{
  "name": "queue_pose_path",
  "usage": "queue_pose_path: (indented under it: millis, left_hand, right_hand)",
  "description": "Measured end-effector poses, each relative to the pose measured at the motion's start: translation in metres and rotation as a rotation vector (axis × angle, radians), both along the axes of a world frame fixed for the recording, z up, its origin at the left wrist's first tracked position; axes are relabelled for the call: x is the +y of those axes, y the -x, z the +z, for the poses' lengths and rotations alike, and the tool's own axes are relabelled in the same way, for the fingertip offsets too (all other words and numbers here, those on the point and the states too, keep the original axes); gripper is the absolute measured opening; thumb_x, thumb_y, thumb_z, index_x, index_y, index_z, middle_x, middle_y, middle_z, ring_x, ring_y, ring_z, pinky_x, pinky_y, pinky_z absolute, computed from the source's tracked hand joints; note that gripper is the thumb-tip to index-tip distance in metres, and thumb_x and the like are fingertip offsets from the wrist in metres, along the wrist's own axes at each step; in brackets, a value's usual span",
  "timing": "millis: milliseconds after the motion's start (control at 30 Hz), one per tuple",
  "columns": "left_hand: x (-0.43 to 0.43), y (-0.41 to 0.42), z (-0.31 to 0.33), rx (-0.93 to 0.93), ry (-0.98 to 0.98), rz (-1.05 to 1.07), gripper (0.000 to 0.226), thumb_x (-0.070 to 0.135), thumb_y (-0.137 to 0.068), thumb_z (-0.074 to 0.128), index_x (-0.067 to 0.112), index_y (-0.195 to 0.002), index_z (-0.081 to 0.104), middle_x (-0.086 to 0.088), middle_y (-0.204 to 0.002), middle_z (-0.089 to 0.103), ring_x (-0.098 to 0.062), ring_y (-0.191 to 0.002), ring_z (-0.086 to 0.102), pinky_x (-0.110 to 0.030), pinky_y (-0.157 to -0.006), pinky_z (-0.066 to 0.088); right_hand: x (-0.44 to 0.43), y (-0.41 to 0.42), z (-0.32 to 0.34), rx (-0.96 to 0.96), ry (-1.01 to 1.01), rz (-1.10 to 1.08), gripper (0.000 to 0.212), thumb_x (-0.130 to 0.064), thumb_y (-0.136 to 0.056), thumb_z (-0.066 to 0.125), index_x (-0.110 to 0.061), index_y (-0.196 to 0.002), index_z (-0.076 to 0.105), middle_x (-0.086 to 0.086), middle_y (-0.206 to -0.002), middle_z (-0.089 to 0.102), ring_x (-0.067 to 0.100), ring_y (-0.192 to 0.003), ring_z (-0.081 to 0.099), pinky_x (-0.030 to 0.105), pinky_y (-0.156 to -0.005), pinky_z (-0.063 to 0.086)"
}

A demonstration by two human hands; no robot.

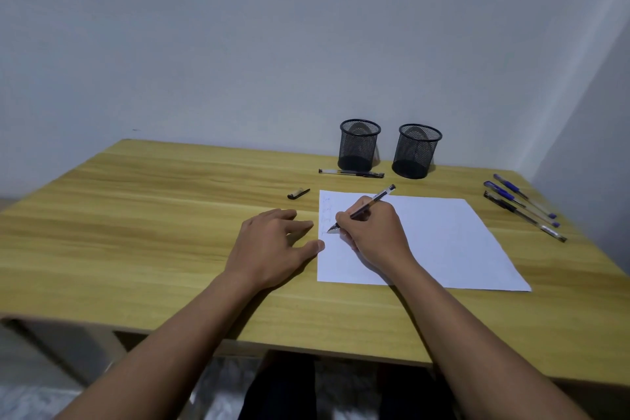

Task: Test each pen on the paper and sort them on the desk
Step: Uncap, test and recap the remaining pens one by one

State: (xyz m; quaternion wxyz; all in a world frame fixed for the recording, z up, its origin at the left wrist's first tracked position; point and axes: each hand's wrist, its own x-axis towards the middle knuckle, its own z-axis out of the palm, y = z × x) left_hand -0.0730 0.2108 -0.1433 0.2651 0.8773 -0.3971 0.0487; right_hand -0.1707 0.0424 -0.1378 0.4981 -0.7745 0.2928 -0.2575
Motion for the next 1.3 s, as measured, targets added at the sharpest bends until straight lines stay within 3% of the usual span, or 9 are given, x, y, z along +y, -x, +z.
queue_pose_path:
  millis: [267, 367, 533, 733, 867, 967, 1067, 1200, 1300]
  left_hand:
    - [0.000, 0.000, 0.001, 0.004, -0.001, -0.003, 0.058, 0.073, -0.078, 0.056, 0.042, -0.126, 0.065, 0.008, -0.145, 0.054, -0.010, -0.137, 0.042, -0.041, -0.112, 0.032]
    - [-0.001, -0.001, 0.000, 0.001, 0.006, -0.003, 0.058, 0.073, -0.077, 0.056, 0.042, -0.125, 0.065, 0.007, -0.144, 0.055, -0.010, -0.136, 0.043, -0.041, -0.112, 0.033]
    - [-0.001, -0.001, 0.000, -0.001, 0.008, -0.001, 0.057, 0.074, -0.077, 0.056, 0.042, -0.124, 0.066, 0.007, -0.143, 0.056, -0.011, -0.135, 0.044, -0.041, -0.111, 0.035]
    - [-0.003, -0.002, 0.003, 0.023, 0.012, 0.011, 0.055, 0.073, -0.075, 0.059, 0.043, -0.121, 0.068, 0.008, -0.141, 0.057, -0.013, -0.134, 0.045, -0.044, -0.110, 0.035]
    - [-0.003, -0.002, 0.006, 0.032, -0.020, 0.016, 0.057, 0.074, -0.072, 0.058, 0.043, -0.119, 0.069, 0.010, -0.139, 0.058, -0.012, -0.132, 0.047, -0.043, -0.107, 0.037]
    - [-0.006, -0.002, 0.012, 0.102, 0.045, 0.065, 0.049, 0.070, -0.075, 0.058, 0.037, -0.107, 0.075, 0.011, -0.127, 0.067, -0.013, -0.121, 0.057, -0.040, -0.101, 0.045]
    - [-0.018, -0.013, 0.023, 0.216, 0.196, 0.199, 0.032, 0.056, -0.083, 0.060, 0.029, -0.093, 0.074, 0.004, -0.104, 0.075, -0.016, -0.101, 0.066, -0.033, -0.084, 0.051]
    - [-0.039, -0.041, 0.025, 0.167, 0.188, 0.267, 0.038, 0.045, -0.090, 0.060, 0.019, -0.116, 0.070, 0.000, -0.116, 0.072, -0.023, -0.107, 0.064, -0.032, -0.083, 0.049]
    - [-0.048, -0.053, 0.021, 0.062, 0.029, 0.293, 0.033, 0.045, -0.093, 0.058, 0.022, -0.111, 0.073, -0.002, -0.107, 0.074, -0.029, -0.107, 0.062, -0.040, -0.088, 0.050]
  right_hand:
    - [0.000, 0.003, 0.003, 0.012, 0.047, -0.029, 0.015, -0.022, -0.090, 0.068, -0.011, -0.080, 0.070, 0.006, -0.067, 0.073, 0.016, -0.055, 0.066, 0.028, -0.054, 0.056]
    - [-0.001, 0.003, 0.003, -0.003, 0.041, -0.049, 0.018, -0.025, -0.091, 0.068, -0.011, -0.080, 0.072, 0.004, -0.067, 0.073, 0.017, -0.056, 0.068, 0.034, -0.059, 0.060]
    - [0.000, 0.004, 0.006, 0.023, 0.029, -0.025, 0.013, -0.020, -0.085, 0.070, -0.009, -0.079, 0.070, 0.008, -0.069, 0.072, 0.023, -0.062, 0.070, 0.031, -0.055, 0.055]
    - [0.001, 0.005, 0.019, -0.081, -0.237, -0.032, 0.015, -0.019, -0.091, 0.068, -0.005, -0.087, 0.071, 0.009, -0.068, 0.068, 0.021, -0.058, 0.055, 0.030, -0.048, 0.045]
    - [0.001, 0.006, 0.028, -0.109, -0.204, 0.012, 0.016, -0.020, -0.095, 0.069, -0.005, -0.092, 0.071, 0.009, -0.074, 0.072, 0.018, -0.058, 0.055, 0.028, -0.045, 0.045]
    - [-0.004, 0.005, 0.031, -0.147, -0.179, 0.032, 0.015, -0.019, -0.094, 0.070, -0.004, -0.091, 0.071, 0.009, -0.077, 0.073, 0.016, -0.057, 0.056, 0.030, -0.047, 0.047]
    - [-0.009, 0.004, 0.032, -0.177, -0.186, 0.043, 0.013, -0.017, -0.094, 0.070, -0.006, -0.088, 0.071, 0.008, -0.077, 0.073, 0.015, -0.060, 0.058, 0.031, -0.050, 0.049]
    - [-0.012, 0.007, 0.034, -0.208, -0.241, 0.038, 0.013, -0.016, -0.097, 0.065, -0.006, -0.089, 0.070, 0.009, -0.077, 0.071, 0.016, -0.061, 0.058, 0.030, -0.050, 0.050]
    - [-0.016, 0.010, 0.034, -0.218, -0.291, 0.019, 0.016, -0.013, -0.098, 0.062, -0.005, -0.087, 0.070, 0.013, -0.078, 0.070, 0.021, -0.063, 0.058, 0.033, -0.053, 0.050]
